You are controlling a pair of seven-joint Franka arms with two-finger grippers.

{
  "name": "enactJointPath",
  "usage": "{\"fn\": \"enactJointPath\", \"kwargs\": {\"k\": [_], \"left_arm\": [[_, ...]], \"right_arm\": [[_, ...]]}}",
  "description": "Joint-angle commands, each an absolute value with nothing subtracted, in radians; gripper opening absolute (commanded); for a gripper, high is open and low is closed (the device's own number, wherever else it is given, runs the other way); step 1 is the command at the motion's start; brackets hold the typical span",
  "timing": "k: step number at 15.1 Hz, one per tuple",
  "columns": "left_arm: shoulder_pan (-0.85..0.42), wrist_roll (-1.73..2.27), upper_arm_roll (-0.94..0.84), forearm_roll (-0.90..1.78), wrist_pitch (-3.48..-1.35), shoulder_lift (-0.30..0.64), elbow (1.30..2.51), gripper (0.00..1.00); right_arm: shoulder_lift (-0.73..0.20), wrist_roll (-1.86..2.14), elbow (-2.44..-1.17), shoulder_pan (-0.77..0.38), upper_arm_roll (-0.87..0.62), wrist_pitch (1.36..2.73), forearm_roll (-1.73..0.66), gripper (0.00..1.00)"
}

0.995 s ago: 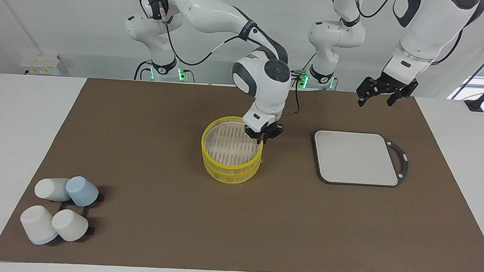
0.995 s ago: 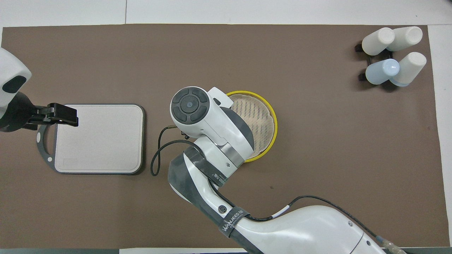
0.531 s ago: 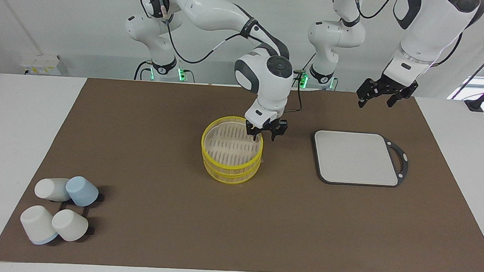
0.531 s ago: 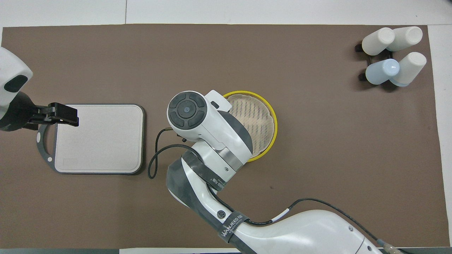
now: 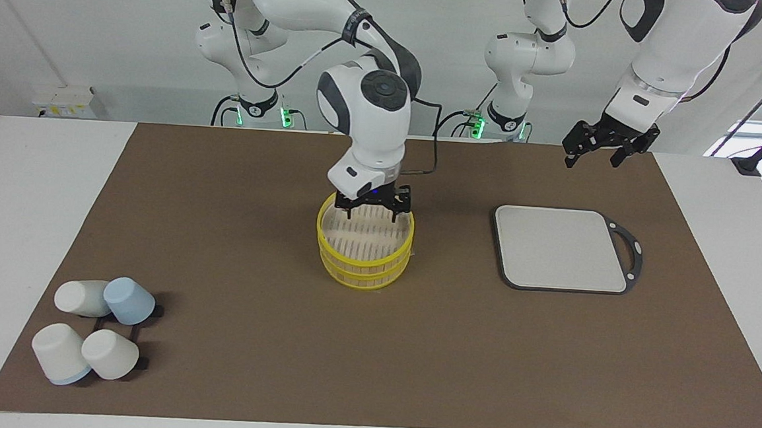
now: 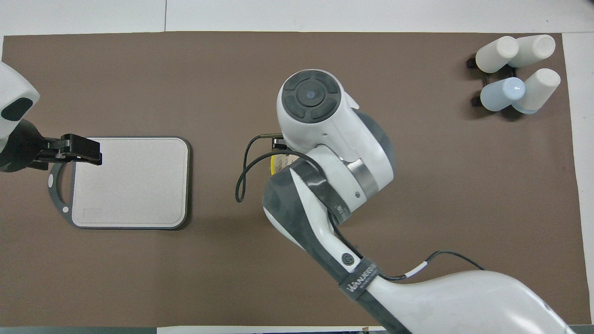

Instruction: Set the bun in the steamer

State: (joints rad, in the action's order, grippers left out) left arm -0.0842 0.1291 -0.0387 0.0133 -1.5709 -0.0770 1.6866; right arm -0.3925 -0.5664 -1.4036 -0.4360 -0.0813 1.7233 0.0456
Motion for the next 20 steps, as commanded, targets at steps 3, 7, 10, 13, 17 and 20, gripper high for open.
{"fn": "enactJointPath", "kwargs": {"k": [3,7,10,13,17,20], "left_arm": [[-0.068,0.109,-0.044,0.023,-1.565,-0.087,1.689,1.0],[-0.069,0.109,-0.043,0.023,-1.563,-0.09,1.689,1.0],[-0.069,0.112,-0.043,0.023,-1.565,-0.091,1.689,1.0],[-0.069,0.112,-0.043,0.023,-1.565,-0.091,1.689,1.0],[-0.069,0.112,-0.043,0.023,-1.566,-0.091,1.687,1.0],[-0.071,0.115,-0.043,0.023,-1.566,-0.091,1.687,1.0]], "right_arm": [[-0.266,-0.47,-1.445,-0.189,-0.098,1.57,0.034,1.0],[-0.169,-0.325,-1.457,-0.092,-0.098,1.434,0.012,1.0],[-0.024,-0.267,-1.602,-0.04,-0.098,1.439,0.005,1.0],[0.066,-0.239,-1.729,-0.029,-0.097,1.502,-0.012,1.0],[0.098,-0.213,-1.786,-0.032,-0.078,1.561,-0.012,1.0],[0.075,-0.102,-1.769,-0.035,-0.025,1.629,-0.011,1.0]]}}
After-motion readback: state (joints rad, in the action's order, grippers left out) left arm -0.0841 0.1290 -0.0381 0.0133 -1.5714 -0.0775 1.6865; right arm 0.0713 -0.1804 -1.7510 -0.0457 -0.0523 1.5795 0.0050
